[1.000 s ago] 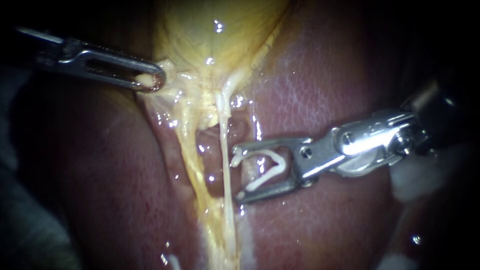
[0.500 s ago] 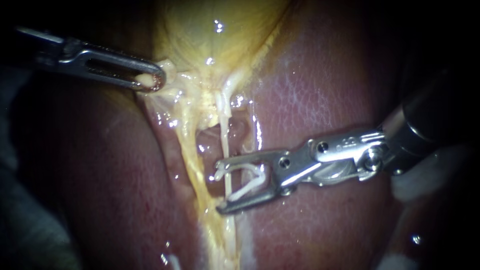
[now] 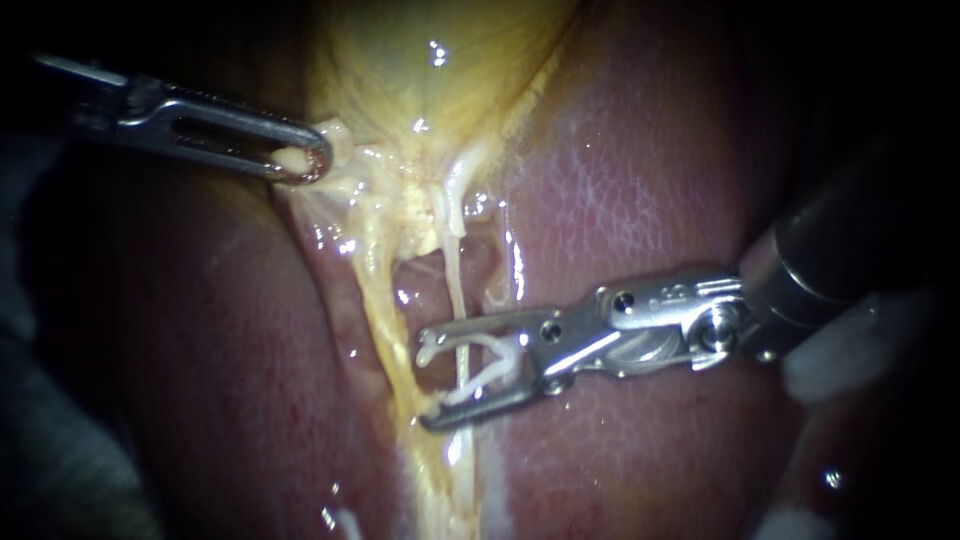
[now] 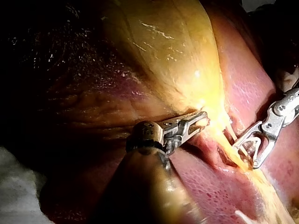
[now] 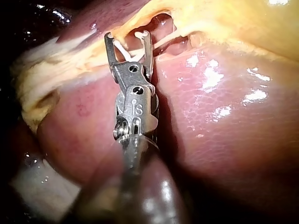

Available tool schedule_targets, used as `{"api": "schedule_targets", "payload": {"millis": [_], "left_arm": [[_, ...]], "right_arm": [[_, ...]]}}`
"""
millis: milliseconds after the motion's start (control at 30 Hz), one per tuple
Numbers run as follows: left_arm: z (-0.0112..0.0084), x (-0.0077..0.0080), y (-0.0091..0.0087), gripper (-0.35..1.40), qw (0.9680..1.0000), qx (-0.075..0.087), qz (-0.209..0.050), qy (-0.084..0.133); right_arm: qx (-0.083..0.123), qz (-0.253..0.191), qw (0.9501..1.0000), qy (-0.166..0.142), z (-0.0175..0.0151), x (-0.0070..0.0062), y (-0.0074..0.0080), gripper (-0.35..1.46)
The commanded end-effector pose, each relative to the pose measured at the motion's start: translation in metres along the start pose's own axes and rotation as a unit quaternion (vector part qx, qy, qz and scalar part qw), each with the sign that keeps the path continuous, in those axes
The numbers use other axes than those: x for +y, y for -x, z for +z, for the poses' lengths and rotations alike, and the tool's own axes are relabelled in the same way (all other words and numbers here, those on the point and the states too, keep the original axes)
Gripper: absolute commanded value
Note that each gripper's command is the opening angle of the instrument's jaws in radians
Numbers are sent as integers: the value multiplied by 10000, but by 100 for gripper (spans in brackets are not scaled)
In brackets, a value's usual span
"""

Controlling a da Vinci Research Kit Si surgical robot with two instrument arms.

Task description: Clipping first clip left tube

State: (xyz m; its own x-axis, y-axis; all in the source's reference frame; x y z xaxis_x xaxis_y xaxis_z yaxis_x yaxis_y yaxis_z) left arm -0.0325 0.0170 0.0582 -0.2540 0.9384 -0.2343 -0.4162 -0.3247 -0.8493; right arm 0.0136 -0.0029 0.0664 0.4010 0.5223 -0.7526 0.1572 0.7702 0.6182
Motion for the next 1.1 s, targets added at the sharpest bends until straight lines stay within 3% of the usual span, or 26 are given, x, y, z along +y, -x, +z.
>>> {"api": "schedule_targets", "payload": {"millis": [33,467,667,933,1100], "left_arm": [[0,0,0,-35,10000,0,1,-1],[1,-1,0,-35,10000,0,1,0],[1,-1,-1,-35,10000,0,1,0],[1,-1,-1,-35,10000,-1,1,0],[1,-1,-1,-35,10000,-1,2,0]], "right_arm": [[4,31,10000,18,1,2,-1,49],[267,192,9995,22,25,10,-5,49],[530,352,9980,-25,35,10,-9,49],[678,475,9963,-226,48,-1,-16,49],[665,481,9955,-477,56,-15,-19,48]]}}
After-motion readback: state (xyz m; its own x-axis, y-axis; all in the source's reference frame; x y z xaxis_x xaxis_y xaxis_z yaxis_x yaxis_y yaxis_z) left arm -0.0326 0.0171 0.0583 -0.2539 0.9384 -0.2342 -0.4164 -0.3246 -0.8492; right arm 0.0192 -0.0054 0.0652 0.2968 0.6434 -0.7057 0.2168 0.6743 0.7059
